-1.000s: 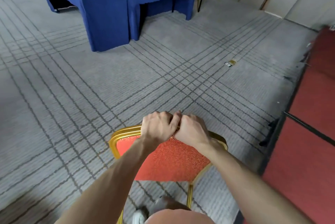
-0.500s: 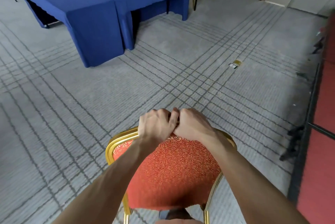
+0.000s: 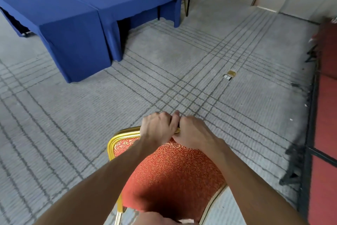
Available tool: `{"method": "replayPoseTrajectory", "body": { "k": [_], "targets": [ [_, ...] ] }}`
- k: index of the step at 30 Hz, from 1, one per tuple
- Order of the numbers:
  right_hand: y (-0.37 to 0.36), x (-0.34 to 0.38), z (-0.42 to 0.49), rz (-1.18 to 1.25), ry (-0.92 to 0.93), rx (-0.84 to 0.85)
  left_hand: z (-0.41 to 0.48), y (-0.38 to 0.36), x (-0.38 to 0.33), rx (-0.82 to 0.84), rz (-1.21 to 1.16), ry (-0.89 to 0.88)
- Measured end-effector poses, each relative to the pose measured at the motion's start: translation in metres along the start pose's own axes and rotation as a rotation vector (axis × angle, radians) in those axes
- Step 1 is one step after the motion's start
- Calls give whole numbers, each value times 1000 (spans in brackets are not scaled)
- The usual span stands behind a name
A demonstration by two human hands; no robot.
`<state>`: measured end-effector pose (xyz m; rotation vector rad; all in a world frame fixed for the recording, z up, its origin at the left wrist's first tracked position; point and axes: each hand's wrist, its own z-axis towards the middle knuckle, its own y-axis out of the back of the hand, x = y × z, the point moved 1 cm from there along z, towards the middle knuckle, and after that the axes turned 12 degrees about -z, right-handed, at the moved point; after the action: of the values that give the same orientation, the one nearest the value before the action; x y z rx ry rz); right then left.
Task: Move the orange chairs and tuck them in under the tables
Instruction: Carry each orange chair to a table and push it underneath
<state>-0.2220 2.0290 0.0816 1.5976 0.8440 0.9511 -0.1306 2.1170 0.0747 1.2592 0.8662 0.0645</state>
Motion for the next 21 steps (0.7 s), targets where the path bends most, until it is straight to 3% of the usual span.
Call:
{"method": "replayPoseTrajectory", "body": {
  "k": [10,16,19,21],
  "targets": [
    [20,-56,105,-204,-41,-191,135,-13,15,-105,-115,-189],
    [2,-93,189,-279,-62,-8,221,-51,52,-15,68,-314],
    [0,-107,229,-252,-95,52,263,-59,66,0,21,-364],
    [2,-120,249,-259,-137,59,289,-65,70,-64,7,-490]
  ]
}}
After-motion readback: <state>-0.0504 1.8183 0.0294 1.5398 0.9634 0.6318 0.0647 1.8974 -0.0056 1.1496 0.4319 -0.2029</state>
